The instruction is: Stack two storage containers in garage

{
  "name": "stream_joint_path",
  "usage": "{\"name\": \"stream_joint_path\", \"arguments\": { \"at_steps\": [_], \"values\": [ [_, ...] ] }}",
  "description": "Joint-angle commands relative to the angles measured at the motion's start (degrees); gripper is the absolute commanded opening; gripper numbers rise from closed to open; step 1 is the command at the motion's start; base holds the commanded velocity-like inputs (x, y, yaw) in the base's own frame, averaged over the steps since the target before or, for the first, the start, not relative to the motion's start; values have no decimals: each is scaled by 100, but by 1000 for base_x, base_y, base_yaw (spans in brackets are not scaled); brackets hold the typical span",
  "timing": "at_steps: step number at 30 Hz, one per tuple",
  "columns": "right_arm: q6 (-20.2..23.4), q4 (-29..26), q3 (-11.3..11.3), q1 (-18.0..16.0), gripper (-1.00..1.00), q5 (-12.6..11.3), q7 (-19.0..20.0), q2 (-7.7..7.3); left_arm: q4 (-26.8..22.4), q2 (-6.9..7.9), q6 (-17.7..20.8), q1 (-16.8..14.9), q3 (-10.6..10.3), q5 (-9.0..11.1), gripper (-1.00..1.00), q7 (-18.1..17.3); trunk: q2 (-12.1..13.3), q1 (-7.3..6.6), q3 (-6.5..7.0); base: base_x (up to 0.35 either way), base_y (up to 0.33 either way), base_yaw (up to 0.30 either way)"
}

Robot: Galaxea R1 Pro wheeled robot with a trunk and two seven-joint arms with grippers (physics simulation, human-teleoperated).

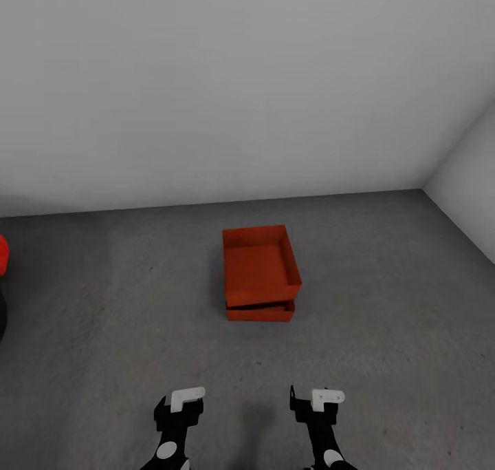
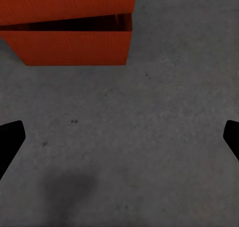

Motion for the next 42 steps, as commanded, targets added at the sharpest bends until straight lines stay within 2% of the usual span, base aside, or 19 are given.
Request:
{"name": "stream_joint_path", "arguments": {
  "at_steps": [1,20,25,27,30,31,32,33,35,38,41,42],
  "values": [
    [-21,5,50,-4,100,-57,-20,-1,3,3,-25,-4,-49,60,100,34,-9,3,-8,0,0,0],
    [-22,-16,50,-1,100,-35,-27,-9,7,12,-21,-4,-47,68,100,36,-9,3,-8,0,0,0],
    [-31,-70,40,-17,100,-18,-57,-25,-51,72,8,-1,-31,86,100,90,-9,3,-8,0,0,0],
    [12,-12,36,-25,100,-43,-66,-35,-55,100,40,-3,-31,93,100,208,-9,3,-8,0,0,0],
    [56,43,34,-18,100,-60,-74,-48,-1,125,141,-2,-30,104,100,623,-9,3,-8,0,0,0],
    [68,70,33,-16,100,-63,-72,-57,66,145,241,-1,-27,116,100,915,-9,3,-8,0,0,0],
    [73,88,33,-14,100,-64,-70,-62,114,163,302,-2,-24,121,100,1061,-9,3,-8,0,0,0],
    [81,135,31,-10,100,-65,-68,-72,215,222,421,-1,-21,127,100,1304,-9,3,-8,0,0,0],
    [85,185,32,-5,100,-66,-67,-78,330,310,512,-1,-20,136,100,1459,-9,3,-8,0,0,0],
    [98,281,32,-1,100,-67,-65,-88,679,580,608,-1,-28,174,100,1629,-9,3,-8,0,0,0],
    [104,347,32,0,100,-68,-63,-89,1039,779,627,2,-28,274,100,1566,-9,3,-8,0,0,0],
    [107,385,35,-2,100,-66,-60,-89,1225,850,630,3,-28,366,100,1422,-9,3,-8,0,0,0]
  ]
}}
